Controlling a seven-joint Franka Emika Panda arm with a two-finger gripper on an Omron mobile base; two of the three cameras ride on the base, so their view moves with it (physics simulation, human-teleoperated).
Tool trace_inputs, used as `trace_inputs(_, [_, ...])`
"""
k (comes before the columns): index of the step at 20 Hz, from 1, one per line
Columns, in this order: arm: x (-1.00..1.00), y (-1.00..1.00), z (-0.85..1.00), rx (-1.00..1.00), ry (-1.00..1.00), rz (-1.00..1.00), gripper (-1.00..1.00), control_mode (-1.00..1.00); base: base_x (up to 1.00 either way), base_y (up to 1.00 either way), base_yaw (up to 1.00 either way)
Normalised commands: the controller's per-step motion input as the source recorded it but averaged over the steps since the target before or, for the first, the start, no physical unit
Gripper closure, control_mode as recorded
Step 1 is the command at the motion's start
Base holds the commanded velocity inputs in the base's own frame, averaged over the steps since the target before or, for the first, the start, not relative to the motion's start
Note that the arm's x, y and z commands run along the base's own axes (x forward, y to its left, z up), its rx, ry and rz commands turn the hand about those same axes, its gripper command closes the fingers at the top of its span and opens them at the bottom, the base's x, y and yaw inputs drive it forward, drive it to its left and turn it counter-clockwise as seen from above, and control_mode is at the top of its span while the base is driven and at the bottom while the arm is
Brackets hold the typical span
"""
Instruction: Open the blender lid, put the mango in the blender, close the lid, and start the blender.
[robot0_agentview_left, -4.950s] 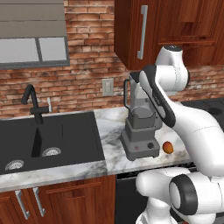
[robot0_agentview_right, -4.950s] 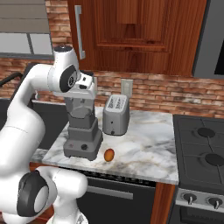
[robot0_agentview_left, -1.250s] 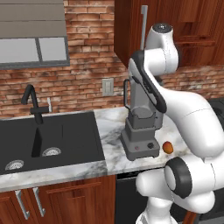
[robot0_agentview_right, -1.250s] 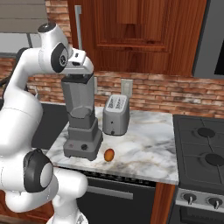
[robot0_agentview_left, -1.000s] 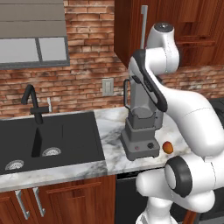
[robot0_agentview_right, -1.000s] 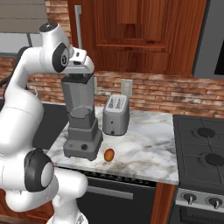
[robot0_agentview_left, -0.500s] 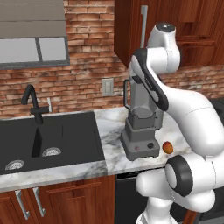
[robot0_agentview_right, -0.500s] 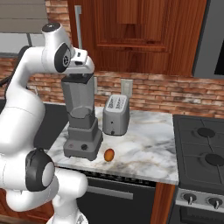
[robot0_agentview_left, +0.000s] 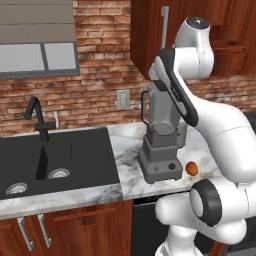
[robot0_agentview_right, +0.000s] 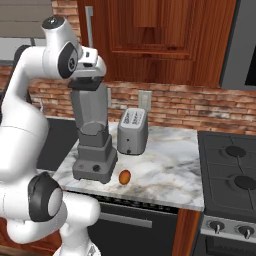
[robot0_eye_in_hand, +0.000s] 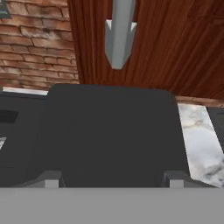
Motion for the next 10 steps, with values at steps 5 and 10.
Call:
trace_inputs(5, [-0.48, -0.14, 0.97, 0.0, -0.17, 0.0, 1.0, -1.0, 0.0, 0.0, 0.0])
trace_inputs(10, [-0.85, -0.52, 0.34, 0.0, -0.08, 0.0, 1.0, -1.0, 0.0, 0.0, 0.0])
